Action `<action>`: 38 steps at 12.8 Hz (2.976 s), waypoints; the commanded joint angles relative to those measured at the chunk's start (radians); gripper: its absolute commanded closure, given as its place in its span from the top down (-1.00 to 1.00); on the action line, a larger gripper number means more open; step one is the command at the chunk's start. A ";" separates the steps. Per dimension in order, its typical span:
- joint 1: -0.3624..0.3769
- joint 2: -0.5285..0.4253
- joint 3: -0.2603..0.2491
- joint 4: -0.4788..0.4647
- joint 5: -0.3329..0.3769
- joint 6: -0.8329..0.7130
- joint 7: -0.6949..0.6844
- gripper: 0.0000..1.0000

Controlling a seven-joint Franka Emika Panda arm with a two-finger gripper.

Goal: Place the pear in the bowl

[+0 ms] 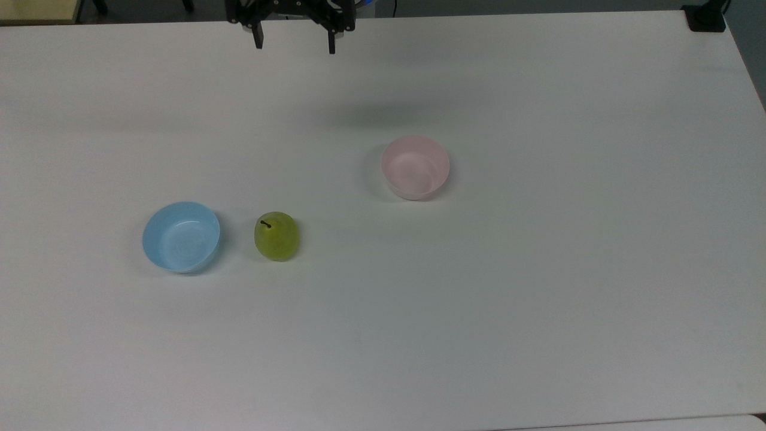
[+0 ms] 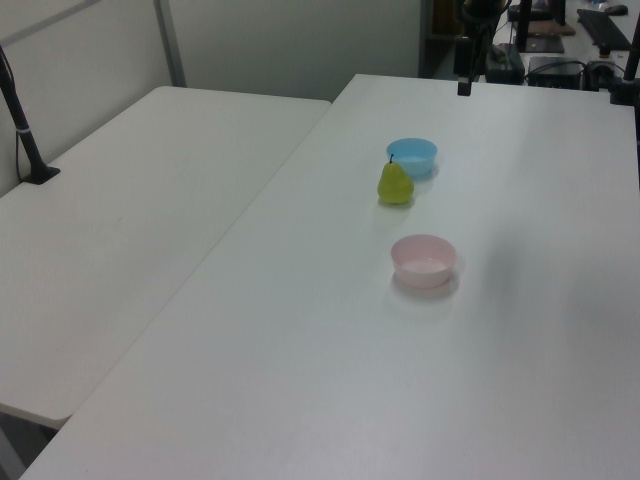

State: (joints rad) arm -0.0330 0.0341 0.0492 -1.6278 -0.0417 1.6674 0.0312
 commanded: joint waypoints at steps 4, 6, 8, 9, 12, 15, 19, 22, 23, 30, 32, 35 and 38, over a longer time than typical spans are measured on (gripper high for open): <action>-0.084 0.188 -0.005 0.080 0.014 0.156 -0.139 1.00; -0.096 0.254 -0.005 0.094 0.002 0.227 -0.145 1.00; -0.102 0.305 -0.006 0.092 -0.007 0.313 -0.166 1.00; -0.102 0.329 -0.006 0.092 -0.007 0.330 -0.175 1.00; -0.099 0.403 -0.006 0.094 -0.012 0.396 -0.182 1.00; -0.091 0.464 -0.005 0.094 -0.040 0.474 -0.194 1.00; -0.067 0.521 -0.003 0.094 -0.047 0.542 -0.188 1.00; -0.059 0.530 -0.002 0.091 -0.047 0.580 -0.182 1.00; -0.059 0.530 -0.002 0.089 -0.047 0.592 -0.182 1.00; -0.054 0.521 -0.002 0.086 -0.046 0.600 -0.192 -0.26; -0.056 0.503 -0.003 0.083 -0.046 0.592 -0.191 -0.35; -0.056 0.413 -0.005 0.066 -0.044 0.478 -0.165 -0.35; -0.047 0.307 -0.003 0.017 -0.044 0.376 -0.146 -0.35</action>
State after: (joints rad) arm -0.0926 0.4661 0.0496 -1.5367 -0.0771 2.1299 -0.1441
